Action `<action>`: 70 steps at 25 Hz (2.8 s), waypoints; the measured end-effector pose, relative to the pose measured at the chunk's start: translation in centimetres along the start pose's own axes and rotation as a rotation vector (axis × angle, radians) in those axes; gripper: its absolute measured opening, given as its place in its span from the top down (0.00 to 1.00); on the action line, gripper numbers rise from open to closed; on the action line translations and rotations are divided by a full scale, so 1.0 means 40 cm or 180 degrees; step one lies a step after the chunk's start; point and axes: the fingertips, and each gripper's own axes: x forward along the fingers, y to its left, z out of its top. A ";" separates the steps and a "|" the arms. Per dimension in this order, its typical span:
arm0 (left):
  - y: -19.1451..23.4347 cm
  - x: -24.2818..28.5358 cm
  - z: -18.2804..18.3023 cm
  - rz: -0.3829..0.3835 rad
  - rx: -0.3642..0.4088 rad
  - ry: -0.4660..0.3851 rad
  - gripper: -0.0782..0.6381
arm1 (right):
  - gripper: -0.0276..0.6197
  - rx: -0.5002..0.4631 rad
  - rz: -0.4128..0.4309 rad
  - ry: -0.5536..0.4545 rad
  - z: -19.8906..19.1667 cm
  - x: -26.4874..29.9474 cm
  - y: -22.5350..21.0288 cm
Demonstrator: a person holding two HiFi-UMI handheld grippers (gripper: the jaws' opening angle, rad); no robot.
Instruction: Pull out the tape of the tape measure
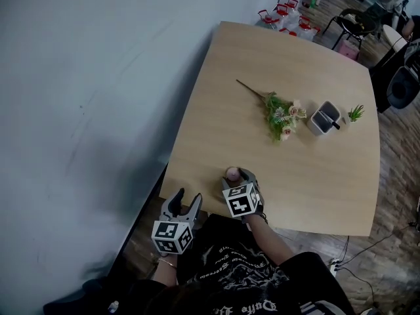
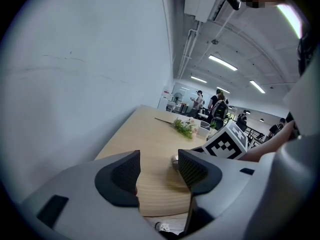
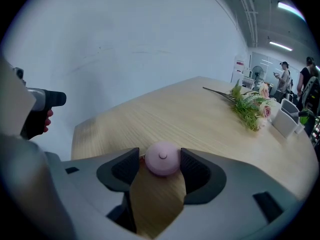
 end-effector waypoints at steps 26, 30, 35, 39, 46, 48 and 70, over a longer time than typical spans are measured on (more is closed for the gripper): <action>-0.286 0.128 0.157 -0.2287 -0.1249 0.0052 0.55 | 0.54 -0.1560 0.0290 -0.1037 0.146 -0.386 0.029; -0.322 0.137 0.156 -0.2498 -0.1399 0.0204 0.55 | 0.54 -0.1609 0.0302 -0.1123 0.154 -0.418 0.045; -0.362 0.119 0.158 -0.2828 -0.1677 0.0295 0.66 | 0.54 -0.1570 0.0404 -0.1174 0.164 -0.438 0.054; -0.373 0.111 0.173 -0.2910 -0.1812 0.0178 0.79 | 0.54 -0.1546 0.0470 -0.1152 0.158 -0.440 0.051; -0.373 0.111 0.173 -0.3063 -0.2239 0.0255 0.80 | 0.54 -0.1530 0.0586 -0.1135 0.156 -0.440 0.056; -0.369 0.123 0.170 -0.2947 -0.2373 0.0276 0.80 | 0.53 -0.1454 0.0573 -0.1115 0.156 -0.433 0.048; -0.274 0.233 0.216 -0.1519 -0.3245 -0.0548 0.80 | 0.81 -0.0216 0.0231 -0.1227 0.186 -0.366 -0.036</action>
